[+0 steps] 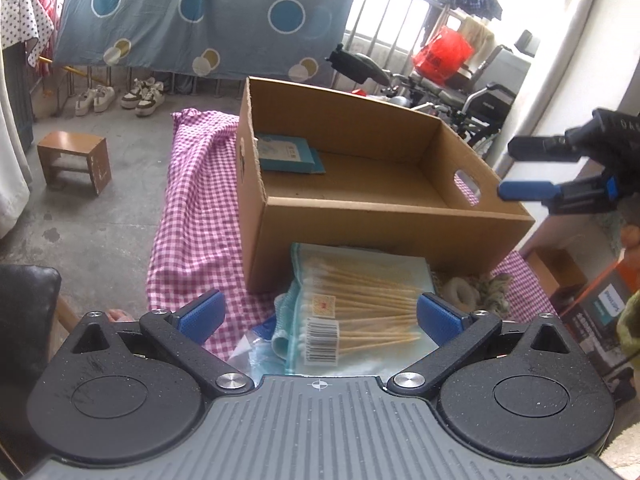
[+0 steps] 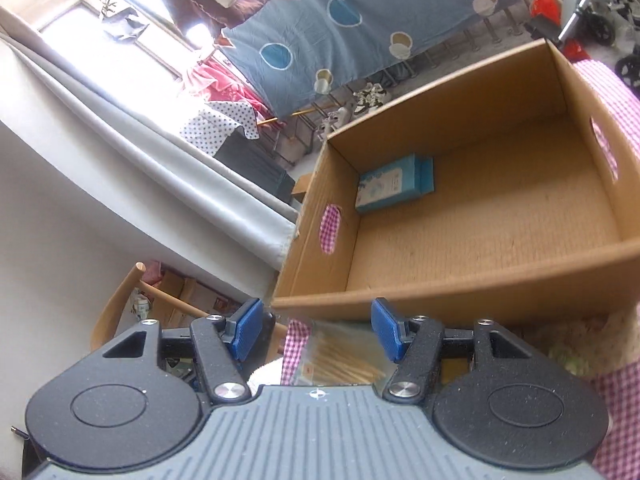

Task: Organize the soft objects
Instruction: 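Grasp the bag of cotton swabs with the right gripper and lift it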

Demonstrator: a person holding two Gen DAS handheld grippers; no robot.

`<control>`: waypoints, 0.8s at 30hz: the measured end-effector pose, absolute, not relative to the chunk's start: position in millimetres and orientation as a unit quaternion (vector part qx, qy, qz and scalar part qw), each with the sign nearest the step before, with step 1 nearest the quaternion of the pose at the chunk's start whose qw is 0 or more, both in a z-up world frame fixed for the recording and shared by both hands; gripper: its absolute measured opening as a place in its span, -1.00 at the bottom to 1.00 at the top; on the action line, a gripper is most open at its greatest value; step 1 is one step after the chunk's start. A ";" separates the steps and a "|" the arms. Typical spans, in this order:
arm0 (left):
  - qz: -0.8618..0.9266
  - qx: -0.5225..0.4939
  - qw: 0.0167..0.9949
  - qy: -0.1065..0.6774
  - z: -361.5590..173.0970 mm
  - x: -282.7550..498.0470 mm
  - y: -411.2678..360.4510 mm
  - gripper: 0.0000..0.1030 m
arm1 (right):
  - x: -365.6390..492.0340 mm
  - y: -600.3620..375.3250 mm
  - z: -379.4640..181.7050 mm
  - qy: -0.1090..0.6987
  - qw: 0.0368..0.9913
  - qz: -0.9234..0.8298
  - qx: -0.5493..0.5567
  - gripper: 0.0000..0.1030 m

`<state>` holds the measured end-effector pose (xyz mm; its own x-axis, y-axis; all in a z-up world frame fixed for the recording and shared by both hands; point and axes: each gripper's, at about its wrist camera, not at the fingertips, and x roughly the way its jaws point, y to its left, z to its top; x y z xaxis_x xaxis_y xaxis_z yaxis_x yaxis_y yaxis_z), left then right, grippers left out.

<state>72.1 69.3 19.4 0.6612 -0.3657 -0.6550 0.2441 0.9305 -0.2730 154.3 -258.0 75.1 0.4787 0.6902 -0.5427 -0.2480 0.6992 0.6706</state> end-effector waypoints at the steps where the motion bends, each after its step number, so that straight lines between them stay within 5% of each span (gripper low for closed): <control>1: -0.173 -0.080 0.905 0.380 17.0 73.0 65.5 0.97 | 144.8 -253.0 63.7 0.431 0.816 0.281 0.265 0.20; 12: -0.210 -0.065 0.877 0.428 -10.8 96.7 40.2 0.65 | 126.8 -232.6 -7.3 0.473 0.800 0.227 0.292 -0.13; 24: -0.224 -0.066 0.864 0.445 -18.3 105.2 34.3 0.64 | 132.8 -221.3 -12.6 0.469 0.812 0.230 0.261 -0.29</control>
